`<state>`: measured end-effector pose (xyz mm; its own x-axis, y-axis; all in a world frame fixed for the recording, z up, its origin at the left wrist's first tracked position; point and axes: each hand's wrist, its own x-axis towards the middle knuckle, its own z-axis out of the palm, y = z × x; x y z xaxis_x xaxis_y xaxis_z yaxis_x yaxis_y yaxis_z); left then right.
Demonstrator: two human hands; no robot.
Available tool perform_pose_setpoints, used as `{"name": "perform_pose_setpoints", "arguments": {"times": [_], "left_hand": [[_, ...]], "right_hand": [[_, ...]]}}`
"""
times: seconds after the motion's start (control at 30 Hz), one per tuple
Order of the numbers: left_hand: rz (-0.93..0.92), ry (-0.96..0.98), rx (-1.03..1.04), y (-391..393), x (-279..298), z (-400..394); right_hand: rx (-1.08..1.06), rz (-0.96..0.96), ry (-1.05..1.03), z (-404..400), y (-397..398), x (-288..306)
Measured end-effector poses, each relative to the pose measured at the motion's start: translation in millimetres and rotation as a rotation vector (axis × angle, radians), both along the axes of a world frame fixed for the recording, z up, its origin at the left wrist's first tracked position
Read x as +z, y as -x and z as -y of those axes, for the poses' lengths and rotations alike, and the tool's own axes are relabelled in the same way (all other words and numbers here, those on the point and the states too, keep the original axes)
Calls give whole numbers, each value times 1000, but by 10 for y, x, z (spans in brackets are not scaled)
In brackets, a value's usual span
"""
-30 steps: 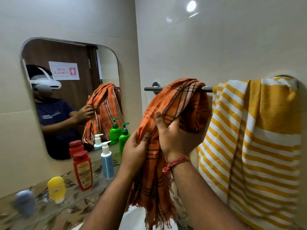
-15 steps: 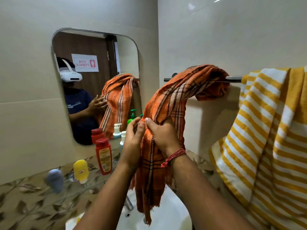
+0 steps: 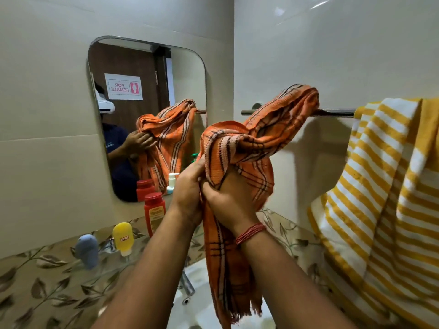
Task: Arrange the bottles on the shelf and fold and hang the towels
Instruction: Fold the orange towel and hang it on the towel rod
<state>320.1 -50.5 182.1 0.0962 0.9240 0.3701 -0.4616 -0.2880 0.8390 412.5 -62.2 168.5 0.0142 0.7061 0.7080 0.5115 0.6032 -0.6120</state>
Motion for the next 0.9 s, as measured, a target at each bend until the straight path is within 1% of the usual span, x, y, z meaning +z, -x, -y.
{"name": "perform_pose_setpoints", "arguments": {"times": [0.07,0.17,0.23,0.3,0.37,0.43,0.5,0.57,0.6,0.63,0.67,0.73,0.83,0.9], "left_hand": [[32,-33,11,2,5,9],[126,-66,-32,36,55,92],[242,-83,-105,101,109,131],[345,-103,-140,187,188,163],[389,-113,-143,264,229,151],[398,-65,-147,318,231,156],[312,-9,-41,337,185,182],[122,-10,73,385,78,200],[-13,-38,152,413,27,216],[-102,-35,220,425,-11,275],[-173,-32,196,442,-57,313],[-240,12,134,433,-101,389],[-328,64,139,433,-36,524],[-359,98,129,447,36,583]], "right_hand": [[-11,18,-68,26,25,-11],[-118,-27,-224,98,23,-29],[-136,-132,-341,176,14,-20],[-133,-256,-395,211,-3,-2],[-166,-381,-321,214,-7,49],[-140,-533,-156,155,12,46],[-32,-637,20,141,57,25],[162,-721,167,136,119,-47],[274,-763,221,164,159,-75],[351,-770,247,189,187,-99],[384,-735,246,225,209,-113],[382,-609,205,253,228,-156],[357,-486,144,279,219,-210],[300,-418,83,303,172,-201]]}}
